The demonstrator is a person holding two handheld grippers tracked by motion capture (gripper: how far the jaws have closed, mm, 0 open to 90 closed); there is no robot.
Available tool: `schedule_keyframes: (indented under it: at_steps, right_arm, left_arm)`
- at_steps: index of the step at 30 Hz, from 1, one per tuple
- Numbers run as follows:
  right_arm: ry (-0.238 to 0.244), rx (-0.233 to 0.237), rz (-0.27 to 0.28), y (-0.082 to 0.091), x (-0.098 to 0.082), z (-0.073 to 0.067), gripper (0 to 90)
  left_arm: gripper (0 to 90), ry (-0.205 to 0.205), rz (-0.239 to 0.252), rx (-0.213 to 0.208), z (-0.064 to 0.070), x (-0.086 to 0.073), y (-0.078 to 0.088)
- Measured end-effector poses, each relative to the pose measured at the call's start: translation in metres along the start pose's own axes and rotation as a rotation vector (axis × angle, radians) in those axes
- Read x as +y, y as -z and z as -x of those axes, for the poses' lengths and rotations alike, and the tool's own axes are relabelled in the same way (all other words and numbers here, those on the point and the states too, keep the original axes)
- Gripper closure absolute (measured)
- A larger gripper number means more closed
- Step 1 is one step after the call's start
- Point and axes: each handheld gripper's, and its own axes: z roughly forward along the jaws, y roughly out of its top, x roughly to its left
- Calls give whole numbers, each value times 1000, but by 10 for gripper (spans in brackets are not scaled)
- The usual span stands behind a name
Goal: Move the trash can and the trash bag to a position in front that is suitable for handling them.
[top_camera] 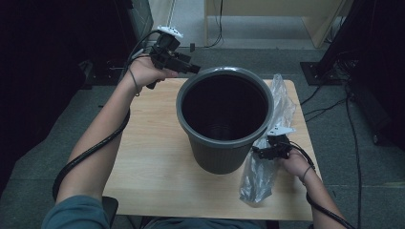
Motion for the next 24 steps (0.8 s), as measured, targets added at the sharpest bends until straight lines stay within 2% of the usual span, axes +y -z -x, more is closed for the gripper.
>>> schedule_keyframes:
  at_steps: [8, 12, 19, 21, 24]
  right_arm:
    - [0, 0, 0, 0, 0, 0, 113]
    - [0, 0, 0, 0, 0, 0, 113]
    - [0, 0, 0, 0, 0, 0, 113]
    - [0, 0, 0, 0, 0, 0, 113]
    - [0, -1, 0, 0, 0, 0, 114]
  left_arm:
    - [366, 0, -11, -21, 5, 1, -13]
    - [376, -13, -32, -22, 9, 3, -20]
    - [441, -28, -45, -26, 15, 3, -29]
    - [486, -32, -50, -30, 16, 1, -30]
    - [527, -11, -46, -43, 15, 0, -32]
